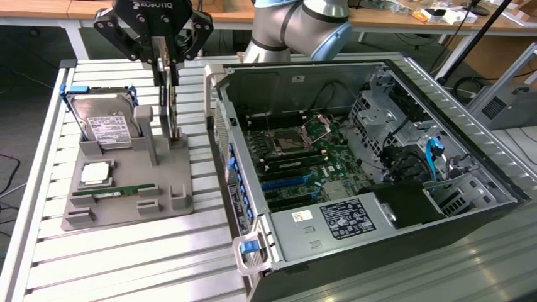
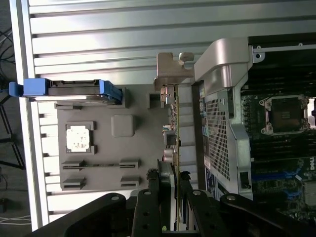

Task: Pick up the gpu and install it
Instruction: 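Pick up the gpu and move the gpu toward the slot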

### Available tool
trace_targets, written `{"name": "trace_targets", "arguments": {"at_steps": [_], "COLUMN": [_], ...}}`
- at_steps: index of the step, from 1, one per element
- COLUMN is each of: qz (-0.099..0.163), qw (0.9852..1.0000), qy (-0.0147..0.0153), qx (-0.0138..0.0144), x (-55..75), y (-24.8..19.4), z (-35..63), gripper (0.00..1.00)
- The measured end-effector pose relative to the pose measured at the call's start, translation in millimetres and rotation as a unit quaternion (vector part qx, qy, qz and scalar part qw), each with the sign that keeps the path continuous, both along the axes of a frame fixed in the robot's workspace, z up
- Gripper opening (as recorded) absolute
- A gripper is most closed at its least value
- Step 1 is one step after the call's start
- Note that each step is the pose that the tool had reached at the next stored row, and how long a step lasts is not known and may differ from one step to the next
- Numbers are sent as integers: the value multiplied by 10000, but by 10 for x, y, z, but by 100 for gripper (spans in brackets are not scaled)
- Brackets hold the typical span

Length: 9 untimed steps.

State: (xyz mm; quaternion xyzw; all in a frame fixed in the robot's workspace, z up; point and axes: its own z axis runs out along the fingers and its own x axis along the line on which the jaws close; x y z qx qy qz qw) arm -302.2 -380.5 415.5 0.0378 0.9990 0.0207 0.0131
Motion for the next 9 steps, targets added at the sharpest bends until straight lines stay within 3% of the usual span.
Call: {"name": "trace_targets", "arguments": {"at_steps": [9], "qz": [0], "qw": [10000], "qy": [0], "qx": [0], "x": [0], "y": [-1], "z": [77], "gripper": [27]}}
